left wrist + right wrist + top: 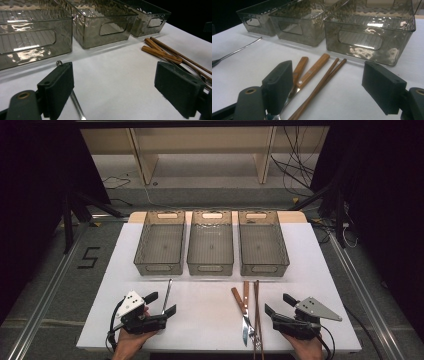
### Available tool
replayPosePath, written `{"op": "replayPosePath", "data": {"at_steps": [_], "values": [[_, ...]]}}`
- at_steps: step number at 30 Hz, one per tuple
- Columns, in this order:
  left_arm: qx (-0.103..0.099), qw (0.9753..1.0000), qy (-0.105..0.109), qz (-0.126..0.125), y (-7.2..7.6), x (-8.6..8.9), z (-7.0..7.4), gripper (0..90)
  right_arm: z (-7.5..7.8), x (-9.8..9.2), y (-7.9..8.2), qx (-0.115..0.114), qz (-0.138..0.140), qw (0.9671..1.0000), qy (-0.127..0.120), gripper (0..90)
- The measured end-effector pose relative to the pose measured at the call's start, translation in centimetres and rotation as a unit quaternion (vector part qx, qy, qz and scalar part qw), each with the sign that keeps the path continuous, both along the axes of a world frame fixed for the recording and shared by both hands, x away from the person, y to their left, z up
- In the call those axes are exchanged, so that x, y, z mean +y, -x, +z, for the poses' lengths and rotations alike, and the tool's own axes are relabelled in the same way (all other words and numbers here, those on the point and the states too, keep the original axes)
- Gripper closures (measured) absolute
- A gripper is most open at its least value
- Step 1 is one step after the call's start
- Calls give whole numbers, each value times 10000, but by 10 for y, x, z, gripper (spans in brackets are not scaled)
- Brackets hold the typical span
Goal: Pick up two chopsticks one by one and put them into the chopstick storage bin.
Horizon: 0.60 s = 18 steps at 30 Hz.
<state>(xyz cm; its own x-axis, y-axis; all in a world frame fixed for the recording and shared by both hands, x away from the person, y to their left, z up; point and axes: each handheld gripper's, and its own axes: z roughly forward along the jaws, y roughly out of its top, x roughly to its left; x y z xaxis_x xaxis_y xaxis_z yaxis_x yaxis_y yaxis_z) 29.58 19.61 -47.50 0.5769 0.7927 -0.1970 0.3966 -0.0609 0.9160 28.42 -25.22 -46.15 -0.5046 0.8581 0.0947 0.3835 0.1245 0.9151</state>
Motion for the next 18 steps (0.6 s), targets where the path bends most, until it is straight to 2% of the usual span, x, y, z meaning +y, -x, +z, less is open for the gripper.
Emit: {"op": "replayPosePath", "data": {"at_steps": [10,16,18], "values": [[-8,10000,-15,8,0,0,0,155,5,3,1,116,-103,9999,73,270],[-8,10000,-43,3,0,-1,0,155,12,10,4,343,-58,9992,193,322],[-19,10000,-45,0,0,-1,0,155,15,16,6,509,4,9982,323,338]]}}
